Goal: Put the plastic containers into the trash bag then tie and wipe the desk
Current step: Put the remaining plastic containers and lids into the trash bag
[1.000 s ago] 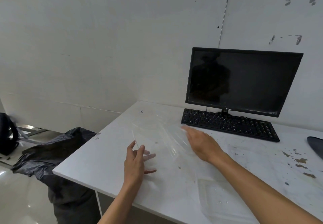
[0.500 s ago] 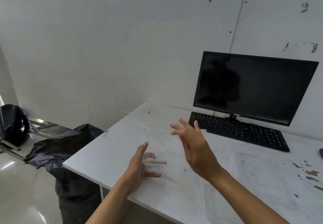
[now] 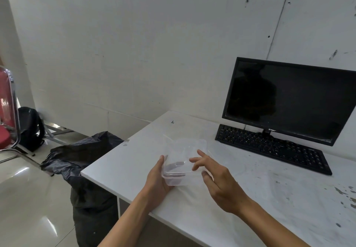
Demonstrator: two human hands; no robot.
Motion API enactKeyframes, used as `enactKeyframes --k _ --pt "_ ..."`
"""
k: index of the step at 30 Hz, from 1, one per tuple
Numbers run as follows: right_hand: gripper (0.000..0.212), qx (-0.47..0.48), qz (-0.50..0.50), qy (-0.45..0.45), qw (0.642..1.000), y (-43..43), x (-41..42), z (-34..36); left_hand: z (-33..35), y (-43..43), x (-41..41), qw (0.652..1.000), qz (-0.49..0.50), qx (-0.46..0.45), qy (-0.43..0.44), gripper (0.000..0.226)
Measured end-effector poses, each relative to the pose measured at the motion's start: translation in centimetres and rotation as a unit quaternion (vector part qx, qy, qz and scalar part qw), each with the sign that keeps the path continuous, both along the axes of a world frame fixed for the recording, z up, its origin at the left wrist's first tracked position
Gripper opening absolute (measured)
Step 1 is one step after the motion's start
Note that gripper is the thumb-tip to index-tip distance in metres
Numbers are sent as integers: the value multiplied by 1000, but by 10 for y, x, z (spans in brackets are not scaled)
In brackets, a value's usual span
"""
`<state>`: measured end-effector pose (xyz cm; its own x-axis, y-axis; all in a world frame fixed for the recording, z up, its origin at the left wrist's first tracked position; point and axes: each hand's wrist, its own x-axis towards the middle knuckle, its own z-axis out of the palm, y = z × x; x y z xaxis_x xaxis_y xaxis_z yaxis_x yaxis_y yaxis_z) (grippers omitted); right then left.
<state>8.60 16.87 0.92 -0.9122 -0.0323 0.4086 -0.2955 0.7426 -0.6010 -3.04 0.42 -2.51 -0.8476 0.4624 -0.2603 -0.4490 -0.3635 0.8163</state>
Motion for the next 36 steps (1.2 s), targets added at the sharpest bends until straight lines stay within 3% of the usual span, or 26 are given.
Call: enactKeyframes --k 4,7,13,17,25,30,33,36 --pt "35 -97 -22 7 995 -4 -2 -6 1 -1 3 999 -19 4 27 65" --pt "32 -124 -4 0 992 -10 -4 -8 -2 -2 0 999 -4 18 29 41" --pt "16 -47 -15 -9 999 -6 -8 -7 6 -5 7 999 -11 32 38 44" --pt "33 42 -4 19 999 -6 -10 -4 17 -4 15 999 -7 38 15 52" --pt "19 24 -1 22 999 -6 -9 -2 14 -7 10 999 -36 26 5 74" --pt "20 34 -5 13 999 -5 -8 -2 3 -3 1 999 7 47 -12 42" --pt "20 37 -2 7 999 -5 -6 -2 0 -4 -1 999 -18 39 17 50" --pt "18 33 -5 1 999 -5 -6 -2 -3 -6 -1 998 -49 39 26 44"
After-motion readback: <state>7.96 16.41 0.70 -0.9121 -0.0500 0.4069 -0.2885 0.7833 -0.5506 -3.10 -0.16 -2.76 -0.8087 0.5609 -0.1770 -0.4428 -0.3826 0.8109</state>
